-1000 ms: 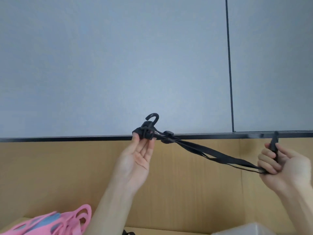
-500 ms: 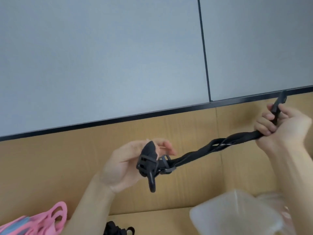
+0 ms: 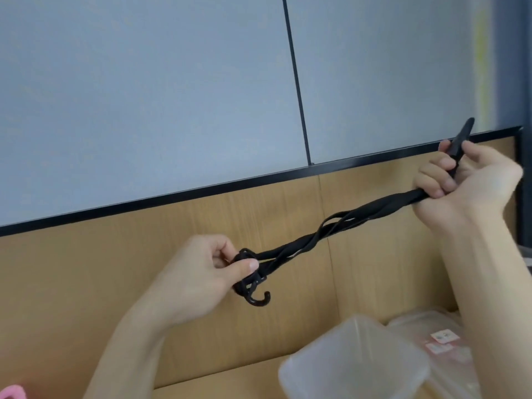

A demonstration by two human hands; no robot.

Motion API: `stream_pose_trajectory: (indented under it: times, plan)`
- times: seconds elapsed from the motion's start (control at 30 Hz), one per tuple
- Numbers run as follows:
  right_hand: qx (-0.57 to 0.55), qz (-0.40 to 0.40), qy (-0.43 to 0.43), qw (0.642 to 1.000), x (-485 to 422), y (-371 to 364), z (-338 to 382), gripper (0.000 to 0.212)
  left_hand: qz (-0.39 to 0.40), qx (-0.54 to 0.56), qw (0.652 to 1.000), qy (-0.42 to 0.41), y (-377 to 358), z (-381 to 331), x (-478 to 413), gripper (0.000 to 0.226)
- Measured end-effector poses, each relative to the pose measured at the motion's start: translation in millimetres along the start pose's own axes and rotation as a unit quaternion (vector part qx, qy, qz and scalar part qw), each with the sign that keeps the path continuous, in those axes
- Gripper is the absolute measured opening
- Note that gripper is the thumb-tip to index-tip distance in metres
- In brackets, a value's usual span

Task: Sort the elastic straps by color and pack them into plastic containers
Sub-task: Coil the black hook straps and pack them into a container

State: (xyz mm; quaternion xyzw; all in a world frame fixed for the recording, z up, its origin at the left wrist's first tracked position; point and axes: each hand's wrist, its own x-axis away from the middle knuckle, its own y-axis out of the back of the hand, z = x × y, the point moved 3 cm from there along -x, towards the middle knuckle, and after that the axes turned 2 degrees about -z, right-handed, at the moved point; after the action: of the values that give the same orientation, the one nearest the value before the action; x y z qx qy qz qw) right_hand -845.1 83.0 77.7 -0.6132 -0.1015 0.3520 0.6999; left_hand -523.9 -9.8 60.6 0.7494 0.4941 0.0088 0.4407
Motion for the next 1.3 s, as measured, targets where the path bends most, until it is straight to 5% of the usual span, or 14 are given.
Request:
stream_pose_trajectory:
  times: [0.2, 0.4, 0.53, 0.67, 0.77, 1.03, 1.3]
  plan:
    - [-0.048, 0.069, -0.073, 0.994, 22, -28, -12, 0.013, -0.334, 0.015, 0.941, -0.055, 24, 3, -7, 0.014]
    - [0.026, 0.161, -0.219, 0.962, 58, -62, -50, 0.014, -0.511, 0.131, 0.846, -0.081, 48, 18, 0, 0.019]
    - [0.129, 0.269, -0.329, 0.896, 89, -81, -90, 0.014, -0.555, 0.280, 0.781, -0.062, 67, 36, 3, 0.014]
    - [0.172, 0.352, -0.445, 0.805, 119, -77, -142, 0.014, -0.518, 0.468, 0.715, -0.045, 75, 40, 4, 0.016]
    - [0.230, 0.343, -0.471, 0.779, 127, -62, -174, 0.010, -0.453, 0.569, 0.685, -0.017, 77, 39, 2, 0.017]
    - [0.259, 0.231, -0.380, 0.857, 94, -38, -185, 0.013, -0.238, 0.772, 0.589, 0.022, 62, 13, -5, 0.022]
    - [0.251, 0.179, -0.261, 0.915, 64, -30, -157, 0.016, -0.063, 0.706, 0.705, -0.023, 42, 7, -7, 0.022]
